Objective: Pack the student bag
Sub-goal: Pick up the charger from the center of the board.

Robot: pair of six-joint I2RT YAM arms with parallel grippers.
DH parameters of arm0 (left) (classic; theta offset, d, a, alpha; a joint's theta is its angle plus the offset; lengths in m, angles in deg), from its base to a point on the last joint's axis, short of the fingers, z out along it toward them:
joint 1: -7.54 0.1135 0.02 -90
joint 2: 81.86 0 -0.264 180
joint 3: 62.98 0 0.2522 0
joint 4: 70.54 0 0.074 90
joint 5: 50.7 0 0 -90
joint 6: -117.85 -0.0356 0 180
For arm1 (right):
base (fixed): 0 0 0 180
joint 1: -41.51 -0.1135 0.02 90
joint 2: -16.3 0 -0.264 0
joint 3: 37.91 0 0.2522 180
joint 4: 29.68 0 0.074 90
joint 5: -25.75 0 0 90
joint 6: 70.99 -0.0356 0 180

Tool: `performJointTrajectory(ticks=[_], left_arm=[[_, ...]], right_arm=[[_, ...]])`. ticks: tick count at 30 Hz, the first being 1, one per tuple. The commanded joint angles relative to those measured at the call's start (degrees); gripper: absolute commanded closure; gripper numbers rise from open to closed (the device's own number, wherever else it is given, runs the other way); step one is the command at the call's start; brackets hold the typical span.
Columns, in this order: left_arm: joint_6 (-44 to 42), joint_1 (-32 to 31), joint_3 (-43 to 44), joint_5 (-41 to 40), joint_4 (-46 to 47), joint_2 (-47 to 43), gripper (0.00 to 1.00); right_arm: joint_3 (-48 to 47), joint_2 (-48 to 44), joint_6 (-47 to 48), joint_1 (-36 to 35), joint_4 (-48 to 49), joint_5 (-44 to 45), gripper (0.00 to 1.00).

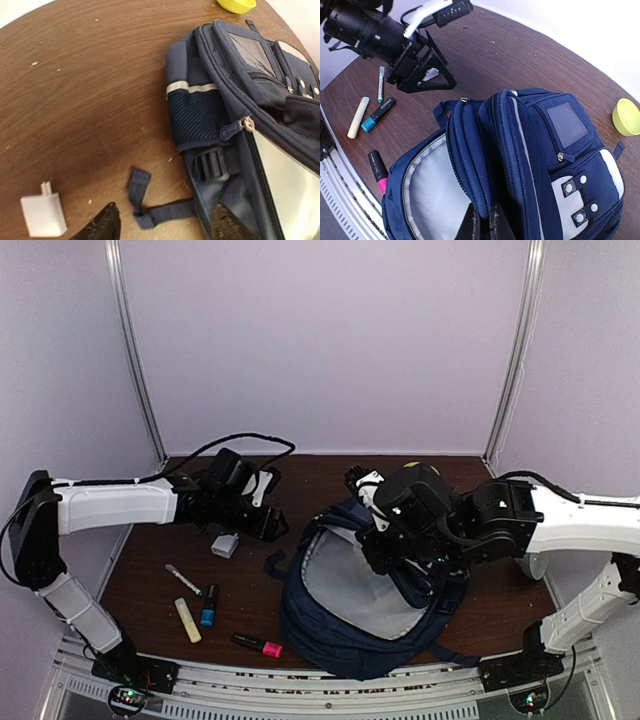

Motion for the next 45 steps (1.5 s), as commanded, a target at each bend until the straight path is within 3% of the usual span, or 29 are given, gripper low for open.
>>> performJointTrajectory(ticks=[1,10,20,25,38,41,45], left_arm=[[-0.8,-0.1,-2.1,-8.0,-5.5,-6.8,0.31],[2.2,0.8,-5.6,-25.5,-18.5,-12.2,0.09],[0.9,10.1,-3.4,-18.7,-17.1,-3.1,0.08],[-0.2,14.6,-2.0,-10.4,-14.1,2.1,0.12],[-2.0,15.4,0.7,-6.1,-10.7,11.1,0.29],[-2.0,15.4,0.5,-6.0,-10.5,11.9,0.36],[-2.1,15.4,-0.7,-5.7,-9.8,11.4,0.55]], right_arm=[[-0.7,1.6,0.3,0.2,4.4,2.9,1.00],[1.2,1.8,0.1,0.5,5.7,1.4,1.00],[3.4,1.5,-1.1,0.5,5.9,-1.5,1.00],[4.9,0.5,-1.9,0.6,6.1,-1.8,1.00],[3.7,1.6,-1.9,0.5,5.0,-1.9,1.00],[3.5,1.8,-1.9,0.6,5.0,-1.9,1.00],[2.7,2.7,-1.9,0.6,4.9,-2.1,1.00]])
